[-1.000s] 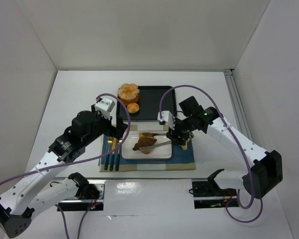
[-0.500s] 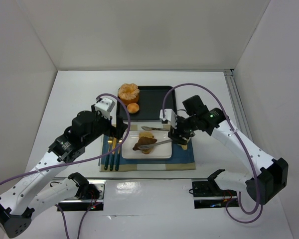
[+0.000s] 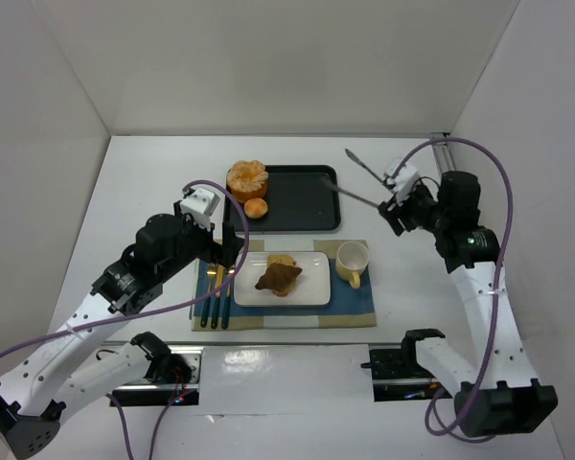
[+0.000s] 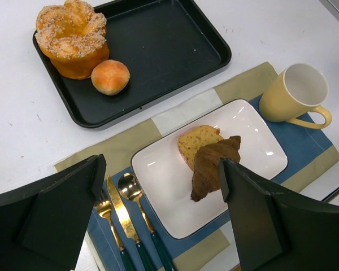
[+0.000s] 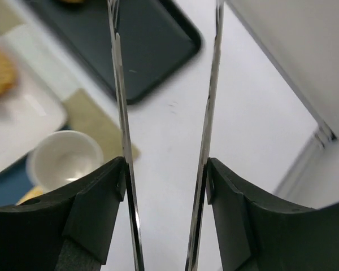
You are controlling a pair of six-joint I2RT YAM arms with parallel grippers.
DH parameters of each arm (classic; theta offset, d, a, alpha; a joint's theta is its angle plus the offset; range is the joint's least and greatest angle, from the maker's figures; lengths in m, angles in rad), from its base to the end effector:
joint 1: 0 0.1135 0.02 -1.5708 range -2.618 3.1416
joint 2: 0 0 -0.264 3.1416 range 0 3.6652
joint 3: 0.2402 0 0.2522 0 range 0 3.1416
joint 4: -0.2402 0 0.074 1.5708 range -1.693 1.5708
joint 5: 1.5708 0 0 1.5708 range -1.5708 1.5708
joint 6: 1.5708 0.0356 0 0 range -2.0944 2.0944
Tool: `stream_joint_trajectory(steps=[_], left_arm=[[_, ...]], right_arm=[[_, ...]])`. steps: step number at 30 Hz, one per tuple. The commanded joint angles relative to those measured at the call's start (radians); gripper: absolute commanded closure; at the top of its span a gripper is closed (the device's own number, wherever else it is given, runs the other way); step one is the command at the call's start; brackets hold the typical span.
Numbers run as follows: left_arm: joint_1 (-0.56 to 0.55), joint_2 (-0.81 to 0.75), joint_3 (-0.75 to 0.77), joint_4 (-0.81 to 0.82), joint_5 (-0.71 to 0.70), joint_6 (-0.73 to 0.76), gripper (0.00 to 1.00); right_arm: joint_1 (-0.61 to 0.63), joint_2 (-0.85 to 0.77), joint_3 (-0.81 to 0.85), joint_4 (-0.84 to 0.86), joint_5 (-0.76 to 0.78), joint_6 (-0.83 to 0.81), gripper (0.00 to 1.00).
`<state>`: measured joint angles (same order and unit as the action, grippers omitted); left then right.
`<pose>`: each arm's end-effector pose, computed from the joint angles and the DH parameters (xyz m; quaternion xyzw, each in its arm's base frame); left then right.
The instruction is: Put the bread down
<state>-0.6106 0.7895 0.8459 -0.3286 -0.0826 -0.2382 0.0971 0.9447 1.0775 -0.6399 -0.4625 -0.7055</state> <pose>0.1498 -0.1012 0.3452 0.1228 0.7867 -0.2188 0.5641 0.1902 0.0345 0.3679 -0.4347 0.7269 0.0406 0.5301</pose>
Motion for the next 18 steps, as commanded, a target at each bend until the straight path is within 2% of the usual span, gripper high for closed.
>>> stream_joint_trajectory(steps=[1,4,6,12,18], left_arm=[[-0.003,-0.027,-0.002,0.039,-0.014,0.010,0.00],[-0.003,-0.027,-0.002,0.039,-0.005,0.010,0.00],[-0.003,-0.027,-0.002,0.039,-0.005,0.010,0.00],[-0.003,-0.027,-0.002,0.039,0.006,0.010,0.00],[-0.003,-0.027,-0.002,0.048,0.006,0.010,0.00]], right_arm=[[-0.220,0.034,-0.106,0.245,-0.017,0.092,0.34],[-0.379,0.124,-0.155,0.343,-0.061,0.170,0.34],[-0.416,0.169,-0.200,0.394,-0.061,0.195,0.36],[-0.436,0.341,-0.232,0.511,0.044,0.235,0.39],[-0.436,0.479,-0.205,0.522,0.111,0.280,0.40]])
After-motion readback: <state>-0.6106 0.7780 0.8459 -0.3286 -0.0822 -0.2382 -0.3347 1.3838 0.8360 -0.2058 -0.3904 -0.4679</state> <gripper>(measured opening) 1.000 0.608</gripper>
